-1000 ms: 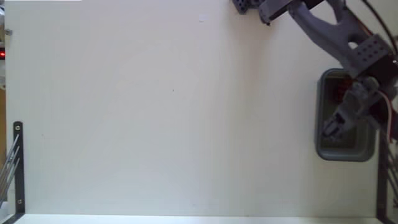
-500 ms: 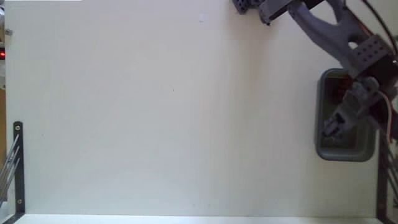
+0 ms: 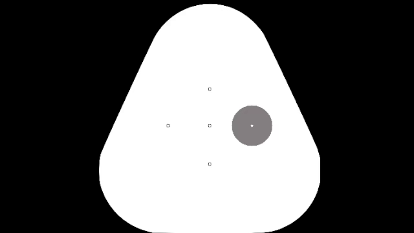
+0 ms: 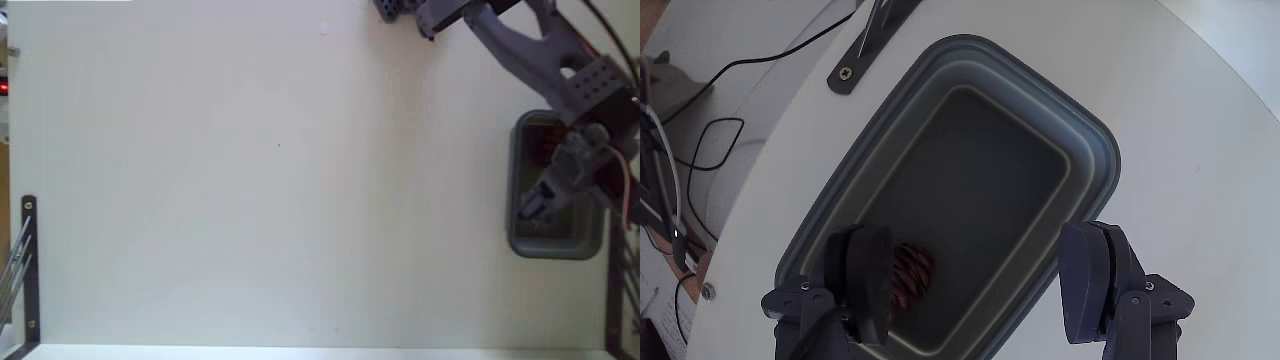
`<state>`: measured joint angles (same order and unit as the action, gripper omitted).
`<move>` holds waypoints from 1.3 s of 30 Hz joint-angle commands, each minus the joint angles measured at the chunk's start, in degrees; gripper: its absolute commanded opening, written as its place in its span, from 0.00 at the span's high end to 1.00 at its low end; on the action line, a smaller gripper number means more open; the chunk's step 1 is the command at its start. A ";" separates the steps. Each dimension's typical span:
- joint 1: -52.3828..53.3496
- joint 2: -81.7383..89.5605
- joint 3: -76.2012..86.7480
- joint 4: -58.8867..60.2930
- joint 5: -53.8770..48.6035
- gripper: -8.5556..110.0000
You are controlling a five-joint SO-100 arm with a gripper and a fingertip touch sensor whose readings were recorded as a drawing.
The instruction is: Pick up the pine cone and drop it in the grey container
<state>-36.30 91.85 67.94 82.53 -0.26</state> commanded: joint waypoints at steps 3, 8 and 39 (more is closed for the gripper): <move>-1.10 1.25 -2.04 -0.83 0.26 0.00; -1.10 1.25 -2.04 -0.83 0.26 0.00; 8.67 14.05 10.67 -0.76 0.26 0.00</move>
<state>-29.09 99.49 77.08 82.35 -0.18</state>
